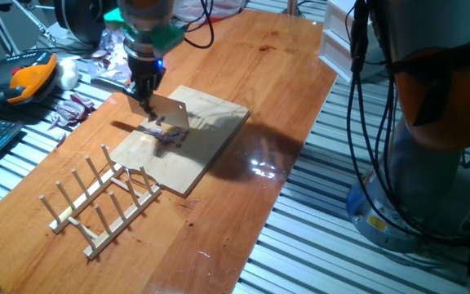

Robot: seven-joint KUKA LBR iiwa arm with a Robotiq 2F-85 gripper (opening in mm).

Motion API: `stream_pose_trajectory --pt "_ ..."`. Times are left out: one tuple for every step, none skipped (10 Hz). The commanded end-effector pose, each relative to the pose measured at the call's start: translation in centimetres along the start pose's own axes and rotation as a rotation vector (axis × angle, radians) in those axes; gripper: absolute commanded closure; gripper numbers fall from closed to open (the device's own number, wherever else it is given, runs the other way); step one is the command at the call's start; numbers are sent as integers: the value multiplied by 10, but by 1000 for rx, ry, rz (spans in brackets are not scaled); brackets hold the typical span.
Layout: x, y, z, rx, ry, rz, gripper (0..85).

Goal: Chop the onions

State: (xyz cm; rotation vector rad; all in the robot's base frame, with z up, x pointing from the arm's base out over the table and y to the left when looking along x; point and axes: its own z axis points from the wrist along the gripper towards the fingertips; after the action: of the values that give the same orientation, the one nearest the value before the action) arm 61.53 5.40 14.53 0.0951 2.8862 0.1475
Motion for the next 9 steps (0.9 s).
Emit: stream_pose_trajectory --pt "0 1 -5 4 -5 10 850" --pt "0 1 -8 17 -6 4 850" --pt "0 3 -10 14 -6 6 850" --pt "0 7 -13 31 -18 21 850" --pt "0 12 -15 87 -53 10 850" --pt "0 15 -16 45 -52 71 850" --pt "-1 15 -17 63 -77 67 850" --pt "-3 15 -16 68 -105 44 850" --pt "-3 16 -16 63 -106 45 850"
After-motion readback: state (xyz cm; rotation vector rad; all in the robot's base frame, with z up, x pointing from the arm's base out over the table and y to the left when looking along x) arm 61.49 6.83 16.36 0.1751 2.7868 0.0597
